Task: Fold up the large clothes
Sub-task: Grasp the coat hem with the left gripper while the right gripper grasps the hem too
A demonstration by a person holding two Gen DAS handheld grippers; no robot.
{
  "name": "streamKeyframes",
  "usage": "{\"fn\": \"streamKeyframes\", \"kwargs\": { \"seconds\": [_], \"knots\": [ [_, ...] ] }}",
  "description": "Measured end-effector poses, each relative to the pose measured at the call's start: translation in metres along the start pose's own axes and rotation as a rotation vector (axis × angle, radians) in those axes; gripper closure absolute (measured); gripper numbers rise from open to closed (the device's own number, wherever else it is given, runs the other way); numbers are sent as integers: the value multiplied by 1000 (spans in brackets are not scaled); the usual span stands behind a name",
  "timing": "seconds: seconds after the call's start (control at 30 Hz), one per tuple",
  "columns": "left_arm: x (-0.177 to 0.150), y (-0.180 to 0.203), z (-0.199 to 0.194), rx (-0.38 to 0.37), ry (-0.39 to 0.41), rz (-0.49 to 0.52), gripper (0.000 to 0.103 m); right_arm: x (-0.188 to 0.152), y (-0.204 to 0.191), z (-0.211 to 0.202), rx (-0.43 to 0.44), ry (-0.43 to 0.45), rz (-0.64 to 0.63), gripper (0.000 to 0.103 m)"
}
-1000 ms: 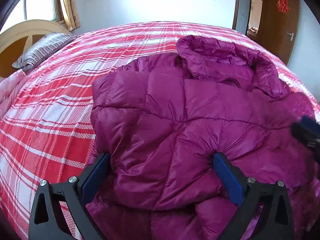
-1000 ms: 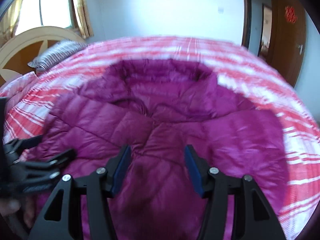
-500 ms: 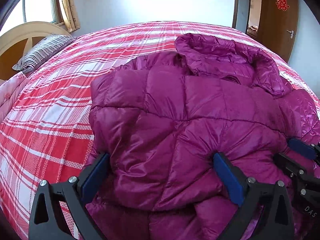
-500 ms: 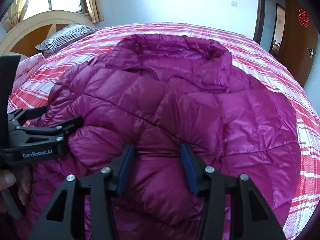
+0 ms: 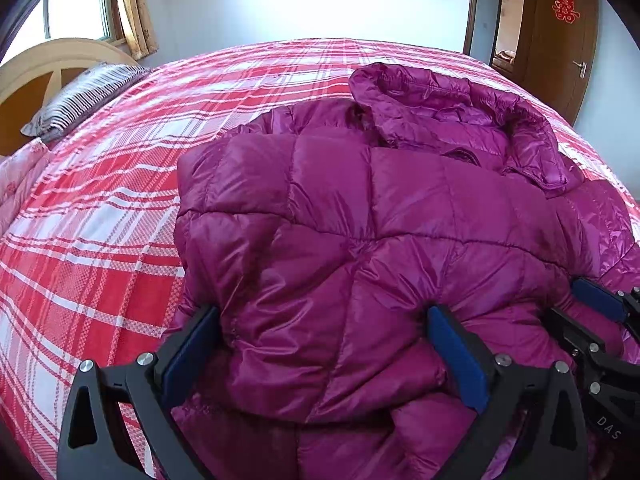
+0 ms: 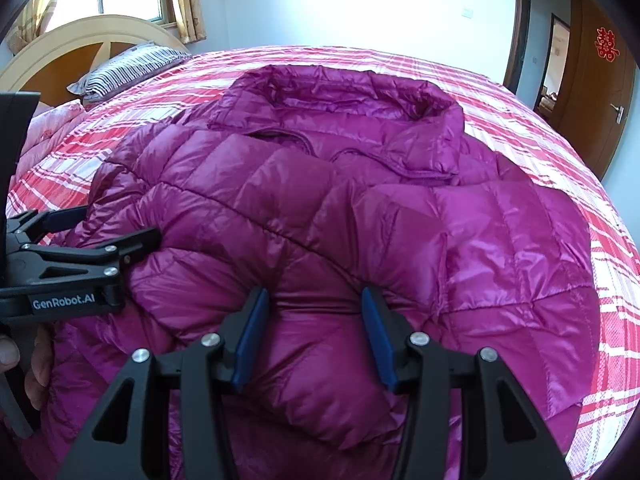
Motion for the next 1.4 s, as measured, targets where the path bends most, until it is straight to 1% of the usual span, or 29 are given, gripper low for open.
{"fn": "streamKeyframes", "kwargs": {
  "seconds": [0.13,0.23,0.3,0.37,0.4,0.47,0.53,0.6,0.63,0.7,0.8,0.9,0.97,1.0,1.03,1.07,1.1,1.13,1.2,1.23,1.3,1.37,1.4],
  "knots": [
    [7,-5,-12,-30,-1,17,1,0,-1,0,-9,5,-8,52],
    [36,-19,-37,-41,82,-4,1,0,1,-1,-1,8,-3,52],
    [66,-30,-46,-50,123,-38,1,0,0,-1,-1,12,-4,52],
    [101,-38,-39,-78,136,-77,1,-1,-1,-1,-5,17,-7,52],
    [113,-40,-33,-83,140,-97,1,-1,-1,-1,-5,18,-8,52],
    [142,-42,-12,-105,134,-143,1,-1,-1,-1,-6,22,-8,52],
    [161,-39,8,-127,115,-173,1,-1,-2,-1,-10,26,-12,52],
    [179,-33,27,-175,115,-189,1,-2,-3,-2,-17,30,-19,52],
    [186,-26,36,-191,97,-171,1,-2,-3,-2,-19,32,-20,52],
    [195,-10,48,-198,86,-113,1,-2,-3,-2,-19,34,-19,51],
    [202,16,67,-166,61,-10,1,-2,-2,-1,-16,37,-18,51],
    [195,34,79,-137,45,77,1,-2,-1,-1,-7,38,-11,51],
    [188,39,84,-95,44,135,12,-2,0,-2,-1,39,-6,51],
    [186,39,86,-87,38,153,32,-2,0,-2,1,39,-5,51],
    [184,39,88,-83,23,164,50,-2,0,-2,3,39,-4,51],
    [183,36,90,-78,8,159,53,-2,0,-2,4,38,-4,51],
    [182,35,89,-78,9,156,56,-1,1,-3,12,37,0,51],
    [182,34,86,-88,28,158,56,0,3,-5,35,35,14,51],
    [181,32,84,-88,43,167,56,10,15,-13,118,12,73,51],
    [181,32,83,-98,45,166,56,16,20,-17,133,11,92,51],
    [180,32,84,-92,41,167,56,41,36,-31,147,31,130,49],
    [181,31,86,-101,40,153,56,67,47,-37,158,30,133,45],
    [182,30,86,-110,44,141,56,83,54,-37,138,43,123,44]
  ]
}}
Point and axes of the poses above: each gripper's, at about its wrist camera, not at the fingertips, and z roughly the way its jaws point, y to its right, x to its top, the point moved 4 cm from there along z, roughly the way its jaws point, and after that the axes turned 10 degrees about z, right-handed, at the moved point
